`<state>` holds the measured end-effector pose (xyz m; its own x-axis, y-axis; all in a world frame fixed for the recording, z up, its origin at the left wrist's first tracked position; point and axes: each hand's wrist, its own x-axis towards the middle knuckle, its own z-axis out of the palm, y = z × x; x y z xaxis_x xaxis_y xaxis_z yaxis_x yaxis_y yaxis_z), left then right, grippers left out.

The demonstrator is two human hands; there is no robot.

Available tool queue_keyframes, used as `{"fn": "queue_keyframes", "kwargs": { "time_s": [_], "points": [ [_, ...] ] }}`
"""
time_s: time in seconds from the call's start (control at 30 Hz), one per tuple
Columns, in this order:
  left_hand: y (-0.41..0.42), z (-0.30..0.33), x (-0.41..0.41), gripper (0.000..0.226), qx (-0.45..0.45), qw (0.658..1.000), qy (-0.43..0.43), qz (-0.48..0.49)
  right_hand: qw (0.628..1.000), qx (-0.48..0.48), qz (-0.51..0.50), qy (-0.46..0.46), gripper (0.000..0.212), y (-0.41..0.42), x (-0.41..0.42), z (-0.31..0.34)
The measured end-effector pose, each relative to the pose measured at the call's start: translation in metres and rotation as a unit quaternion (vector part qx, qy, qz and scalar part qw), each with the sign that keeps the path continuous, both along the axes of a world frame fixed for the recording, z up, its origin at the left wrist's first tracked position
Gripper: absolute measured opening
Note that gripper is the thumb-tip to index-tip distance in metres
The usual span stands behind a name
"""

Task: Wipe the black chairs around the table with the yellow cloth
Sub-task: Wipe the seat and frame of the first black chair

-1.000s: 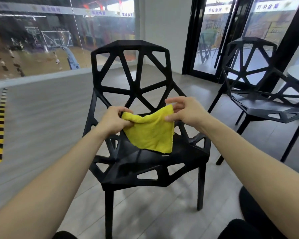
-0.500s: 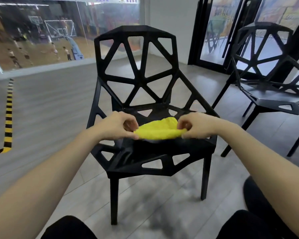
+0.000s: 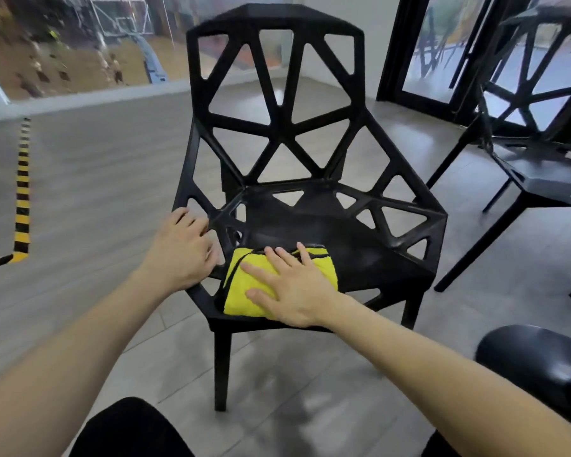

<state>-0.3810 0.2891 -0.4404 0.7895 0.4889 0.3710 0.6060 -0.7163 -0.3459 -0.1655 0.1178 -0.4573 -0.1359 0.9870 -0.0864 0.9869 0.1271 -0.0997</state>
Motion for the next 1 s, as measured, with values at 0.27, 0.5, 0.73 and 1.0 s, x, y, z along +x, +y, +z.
{"fn": "queue_keyframes", "kwargs": {
  "time_s": [0.27, 0.5, 0.73, 1.0],
  "points": [
    [-0.003, -0.007, -0.002, 0.046, -0.038, 0.999, -0.037, -0.001, 0.968, -0.023, -0.231, -0.100, 0.080, 0.079, 0.188, -0.003],
    [-0.031, -0.005, -0.026, 0.049, -0.081, 0.997, -0.014, -0.009, 0.998, -0.063, -0.004, -0.014, 0.073, -0.008, 0.044, 0.014],
    [-0.004, 0.014, -0.019, 0.058, -0.119, 0.977, -0.149, 0.096, 0.998, -0.056, 0.002, -0.002, 0.087, 0.019, 0.090, 0.007],
    [-0.001, 0.004, -0.013, 0.085, -0.226, 0.918, -0.271, 0.183, 0.997, 0.008, -0.070, 0.043, 0.093, 0.088, 0.055, -0.005]
  ]
}}
